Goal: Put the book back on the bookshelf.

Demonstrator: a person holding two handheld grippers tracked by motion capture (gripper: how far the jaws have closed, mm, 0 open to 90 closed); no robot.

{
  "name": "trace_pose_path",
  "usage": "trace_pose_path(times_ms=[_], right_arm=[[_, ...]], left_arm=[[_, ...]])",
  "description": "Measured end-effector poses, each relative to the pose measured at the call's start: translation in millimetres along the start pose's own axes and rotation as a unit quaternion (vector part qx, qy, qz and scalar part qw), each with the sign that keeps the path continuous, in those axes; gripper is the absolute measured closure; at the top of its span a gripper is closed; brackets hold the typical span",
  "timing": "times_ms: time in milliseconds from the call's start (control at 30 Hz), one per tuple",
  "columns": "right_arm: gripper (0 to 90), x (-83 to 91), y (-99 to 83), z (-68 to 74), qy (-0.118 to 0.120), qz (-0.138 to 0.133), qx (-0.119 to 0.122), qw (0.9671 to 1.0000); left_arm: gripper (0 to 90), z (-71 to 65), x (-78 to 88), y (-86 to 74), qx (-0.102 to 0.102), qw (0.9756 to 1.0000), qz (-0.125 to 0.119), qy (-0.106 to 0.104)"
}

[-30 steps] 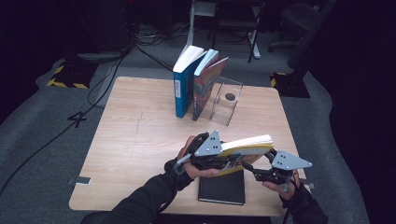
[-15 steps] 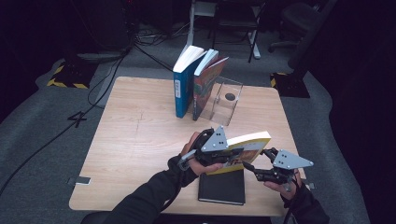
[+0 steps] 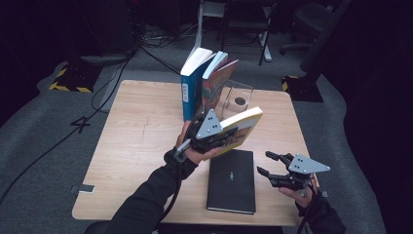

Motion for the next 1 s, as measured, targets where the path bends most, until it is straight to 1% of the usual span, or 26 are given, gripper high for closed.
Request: trace_pose_path(times_ms=[100, 133, 200, 333, 367, 400, 433, 467, 500, 633, 700, 733, 767, 800, 833, 867, 900, 933, 967, 1000], right_arm=[[37.6, -1.7, -1.5, 1.3, 0.003, 0.005, 0.000, 1.0000], [37.6, -2.2, -2.2, 1.7, 0.004, 0.009, 0.001, 1.0000], [37.6, -3.7, -3.3, 2.4, 0.003, 0.012, 0.002, 0.9999], [37.6, -5.4, -4.9, 3.6, 0.005, 0.017, 0.004, 0.9998], [37.6, -5.8, -5.2, 3.8, 0.004, 0.018, 0.004, 0.9998], [37.6, -6.1, -5.7, 4.0, 0.005, 0.019, 0.005, 0.9998], [37.6, -6.4, -6.1, 4.2, 0.006, 0.020, 0.005, 0.9998], [37.6, -6.4, -6.1, 4.2, 0.006, 0.020, 0.005, 0.9998], [37.5, -6.9, -7.0, 4.1, 0.006, 0.022, 0.004, 0.9997], [37.5, -7.1, -7.2, 4.3, 0.007, 0.022, 0.004, 0.9997], [37.5, -7.5, -7.6, 4.5, 0.007, 0.022, 0.004, 0.9997], [37.5, -7.9, -8.2, 5.1, 0.007, 0.024, 0.004, 0.9997], [37.5, -8.4, -8.8, 5.5, 0.008, 0.026, 0.005, 0.9996], [37.5, -8.8, -9.3, 5.8, 0.007, 0.027, 0.008, 0.9996], [37.5, -8.8, -9.3, 5.8, 0.007, 0.027, 0.008, 0.9996], [37.5, -9.3, -9.8, 6.2, 0.008, 0.027, 0.007, 0.9996], [37.5, -9.5, -10.0, 6.2, 0.008, 0.028, 0.008, 0.9996], [37.5, -9.6, -10.4, 6.2, 0.008, 0.029, 0.009, 0.9995], [37.5, -9.6, -10.4, 6.2, 0.008, 0.029, 0.009, 0.9995], [37.5, -9.7, -10.6, 6.4, 0.009, 0.029, 0.008, 0.9995]], left_arm=[[74.9, 14.5, 2.9, -2.0, 0.005, 0.9997, 0.007, 0.025], [74.8, 19.4, 3.7, -2.8, 0.007, 0.9993, 0.009, 0.035], [74.8, 31.4, 4.7, -5.7, 0.016, 0.9984, 0.011, 0.053], [74.8, 48.0, 5.5, -10.1, 0.028, 0.9965, 0.016, 0.077], [74.9, 53.6, 5.9, -10.9, 0.033, 0.9957, 0.013, 0.086], [74.8, 53.6, 5.9, -10.9, 0.033, 0.9957, 0.013, 0.086], [74.9, 61.6, 6.0, -11.8, 0.039, 0.9942, 0.013, 0.100], [74.9, 61.6, 6.0, -11.8, 0.039, 0.9942, 0.013, 0.100], [74.8, 68.2, 4.3, -11.9, 0.039, 0.9928, 0.015, 0.112], [74.9, 79.2, -3.2, -10.5, 0.034, 0.9892, 0.024, 0.140], [74.9, 84.9, -9.5, -8.6, 0.032, 0.9869, 0.027, 0.156], [74.9, 86.7, -12.5, -7.5, 0.030, 0.9862, 0.027, 0.160], [74.9, 86.7, -12.5, -7.5, 0.030, 0.9862, 0.027, 0.160], [74.9, 89.9, -18.9, -5.5, 0.031, 0.9859, 0.030, 0.162], [74.9, 89.9, -18.9, -5.5, 0.031, 0.9859, 0.030, 0.162], [74.9, 93.5, -25.4, -3.3, 0.034, 0.9856, 0.030, 0.163], [74.8, 93.5, -25.4, -3.3, 0.034, 0.9856, 0.030, 0.163], [74.9, 96.4, -32.4, -1.7, 0.035, 0.9850, 0.033, 0.166], [74.9, 96.4, -32.4, -1.7, 0.035, 0.9850, 0.033, 0.166], [74.9, 98.5, -36.7, -0.7, 0.039, 0.9842, 0.035, 0.169]])
Point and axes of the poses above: each handheld gripper's, and its own axes: x roughly backward along the jaws, y roughly out of its top, z roughly to its left, the point moved 7 cm from there along -x, roughly forward along the jaws, and after that the axes turned 3 degrees about -y, right-handed, at the moved point
